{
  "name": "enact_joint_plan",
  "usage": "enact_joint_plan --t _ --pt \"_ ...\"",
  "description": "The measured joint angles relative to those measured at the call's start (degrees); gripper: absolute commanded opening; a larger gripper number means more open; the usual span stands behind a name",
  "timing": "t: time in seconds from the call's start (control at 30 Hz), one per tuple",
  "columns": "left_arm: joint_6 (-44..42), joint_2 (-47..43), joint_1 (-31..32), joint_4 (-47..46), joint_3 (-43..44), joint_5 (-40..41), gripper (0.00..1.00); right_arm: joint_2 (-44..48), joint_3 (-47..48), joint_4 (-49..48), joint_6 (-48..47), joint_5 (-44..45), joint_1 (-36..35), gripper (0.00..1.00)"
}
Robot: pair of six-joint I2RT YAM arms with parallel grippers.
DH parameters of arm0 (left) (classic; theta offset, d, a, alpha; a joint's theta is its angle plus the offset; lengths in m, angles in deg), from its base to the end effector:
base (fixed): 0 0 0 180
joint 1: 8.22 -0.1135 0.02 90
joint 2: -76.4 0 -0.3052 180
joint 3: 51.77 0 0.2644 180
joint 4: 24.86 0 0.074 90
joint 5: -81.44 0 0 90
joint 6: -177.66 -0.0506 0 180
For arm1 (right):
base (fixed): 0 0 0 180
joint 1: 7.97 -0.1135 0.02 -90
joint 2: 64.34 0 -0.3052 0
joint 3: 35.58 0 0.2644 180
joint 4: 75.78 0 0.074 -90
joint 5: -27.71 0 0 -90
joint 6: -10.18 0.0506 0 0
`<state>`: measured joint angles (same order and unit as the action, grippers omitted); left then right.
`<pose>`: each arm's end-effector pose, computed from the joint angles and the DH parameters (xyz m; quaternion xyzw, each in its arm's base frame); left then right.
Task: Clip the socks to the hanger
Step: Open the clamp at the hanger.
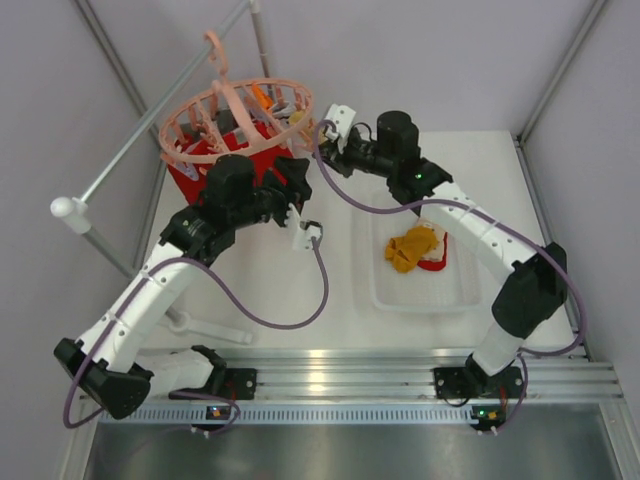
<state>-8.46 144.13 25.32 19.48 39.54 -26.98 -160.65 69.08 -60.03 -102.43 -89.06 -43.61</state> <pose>0.2085 -0.1574 0.4585 0.7739 0.2632 0.1787 0.5476 0.3389 0.2710 0.4399 -0.4892 0.5641 0.2456 0.6182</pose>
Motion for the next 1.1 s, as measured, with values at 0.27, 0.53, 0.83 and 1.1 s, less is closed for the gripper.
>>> enact_joint_plan --t 0.27,0.53,0.83,1.1 --pt "-0.46 1.90 0.00 -11.58 -3.15 5.53 0.65 2.60 -4.46 -5.42 -7.54 12.74 -4.13 0.00" --pt "-1.55 4.68 -0.15 -16.87 -3.89 8.87 0.66 2.73 -11.04 -13.88 -13.16 19.67 -4.87 0.00" --pt "-3.45 6.95 -2.19 -20.20 -4.96 8.85 0.58 4.17 -13.57 -18.03 -14.88 19.61 -5.03 0.00" --pt "-4.76 8.70 -3.56 -21.27 -5.27 8.83 0.47 4.55 -13.57 -17.90 -14.69 18.05 -5.05 0.00"
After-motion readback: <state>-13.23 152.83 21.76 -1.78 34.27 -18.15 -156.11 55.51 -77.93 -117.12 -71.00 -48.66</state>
